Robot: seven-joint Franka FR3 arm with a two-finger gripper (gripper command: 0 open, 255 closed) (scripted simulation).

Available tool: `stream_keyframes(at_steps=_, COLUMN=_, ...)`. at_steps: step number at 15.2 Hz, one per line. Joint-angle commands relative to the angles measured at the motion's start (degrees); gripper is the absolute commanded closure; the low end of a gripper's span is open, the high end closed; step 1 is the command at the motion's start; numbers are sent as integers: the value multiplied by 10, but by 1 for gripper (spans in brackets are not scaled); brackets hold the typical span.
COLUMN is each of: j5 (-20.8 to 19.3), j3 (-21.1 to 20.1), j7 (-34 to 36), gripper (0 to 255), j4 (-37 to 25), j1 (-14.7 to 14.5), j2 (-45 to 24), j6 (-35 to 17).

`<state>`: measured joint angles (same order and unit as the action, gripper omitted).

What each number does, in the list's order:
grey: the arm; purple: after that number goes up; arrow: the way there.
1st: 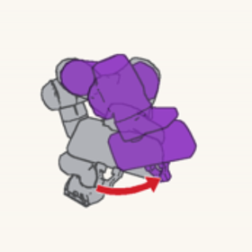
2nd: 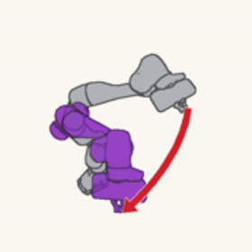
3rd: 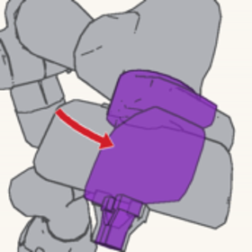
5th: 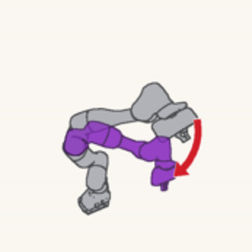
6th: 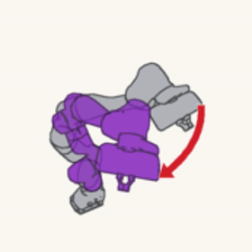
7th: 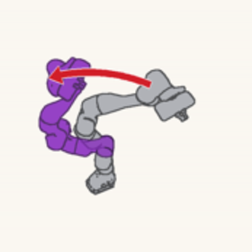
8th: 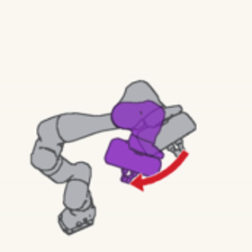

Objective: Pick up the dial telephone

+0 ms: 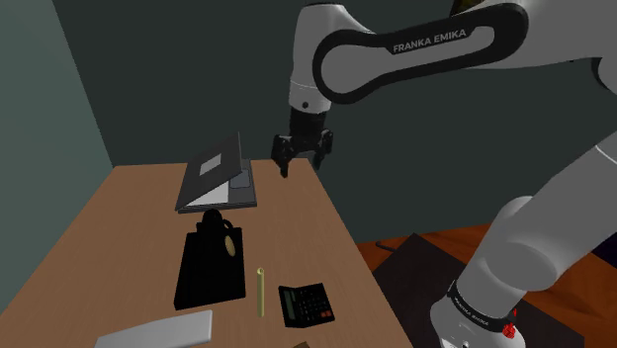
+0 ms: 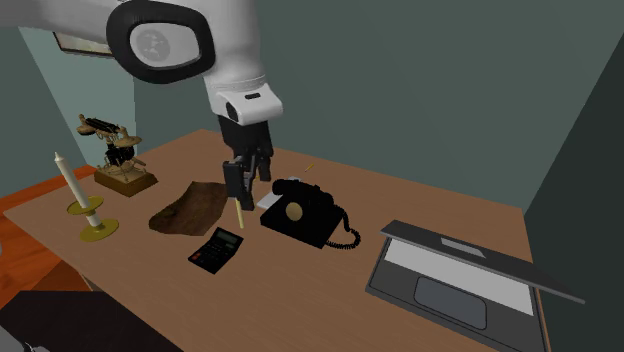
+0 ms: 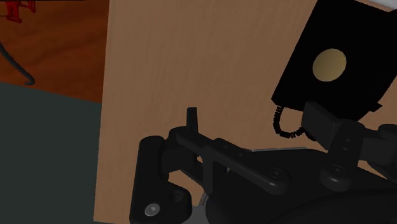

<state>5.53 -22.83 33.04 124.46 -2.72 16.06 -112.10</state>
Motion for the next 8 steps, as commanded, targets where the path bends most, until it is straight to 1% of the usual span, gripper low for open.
stream_keyframes(at_steps=1, j5=-10, j3=-18, j7=32, gripper=0, j4=-25, j1=-1, j2=-42, j6=-12)
stream_keyframes(at_steps=5, j5=-43, j3=-50, j7=99, gripper=0, j4=-83, j1=-10, j2=-130, j6=-28)
stream_keyframes(at_steps=8, j5=-75, j3=-65, j7=150, gripper=0, j4=-134, j1=-23, j2=-201, j6=-33)
